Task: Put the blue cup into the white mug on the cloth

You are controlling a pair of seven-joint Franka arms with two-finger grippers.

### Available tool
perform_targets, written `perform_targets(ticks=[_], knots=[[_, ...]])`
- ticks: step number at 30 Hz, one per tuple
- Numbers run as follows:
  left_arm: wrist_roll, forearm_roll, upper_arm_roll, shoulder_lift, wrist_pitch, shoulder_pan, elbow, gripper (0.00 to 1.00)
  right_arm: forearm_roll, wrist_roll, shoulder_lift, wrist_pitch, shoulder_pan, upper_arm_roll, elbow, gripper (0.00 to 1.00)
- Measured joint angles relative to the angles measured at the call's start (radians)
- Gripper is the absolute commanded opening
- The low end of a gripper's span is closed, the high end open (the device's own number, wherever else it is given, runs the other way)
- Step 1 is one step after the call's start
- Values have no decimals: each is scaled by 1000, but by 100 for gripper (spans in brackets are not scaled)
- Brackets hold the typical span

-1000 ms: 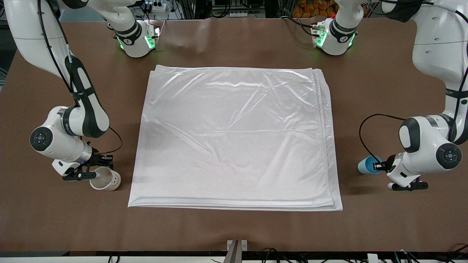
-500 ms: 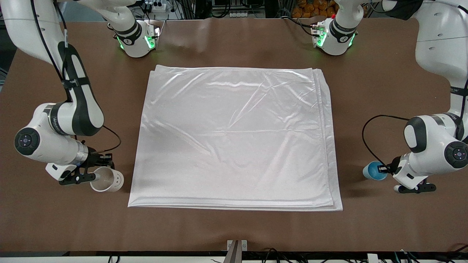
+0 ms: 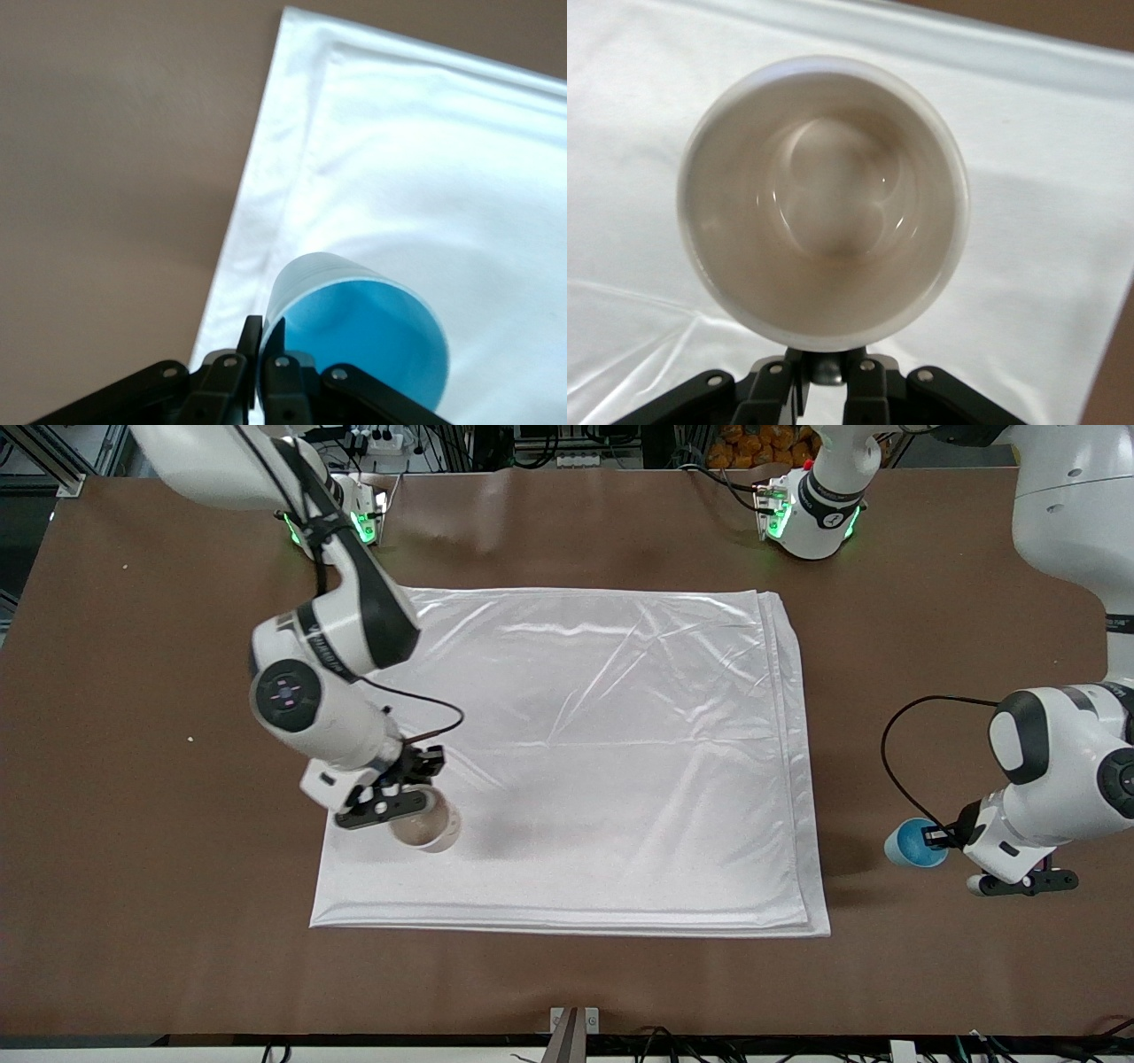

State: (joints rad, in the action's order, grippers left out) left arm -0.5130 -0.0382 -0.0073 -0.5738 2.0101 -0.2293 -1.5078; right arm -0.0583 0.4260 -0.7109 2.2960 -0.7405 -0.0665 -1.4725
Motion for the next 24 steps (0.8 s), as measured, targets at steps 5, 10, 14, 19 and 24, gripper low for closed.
perform_targets(ticks=[5,10,14,19,24], knots=[[-112,0,-1,29,-37,-57,0,0,0,0,-41,42,-13,11,7,0],[-212,2,-2,45,-63,-118,0,0,0,0,-62,63,-14,13,14,3],[-268,31,-6,46,-67,-155,0,0,0,0,-65,67,-15,13,15,20],[-295,67,-24,47,-67,-165,3,0,0,1,-65,68,-15,13,18,100],[-309,93,-34,48,-67,-165,12,0,0,4,-63,68,-15,18,31,100]])
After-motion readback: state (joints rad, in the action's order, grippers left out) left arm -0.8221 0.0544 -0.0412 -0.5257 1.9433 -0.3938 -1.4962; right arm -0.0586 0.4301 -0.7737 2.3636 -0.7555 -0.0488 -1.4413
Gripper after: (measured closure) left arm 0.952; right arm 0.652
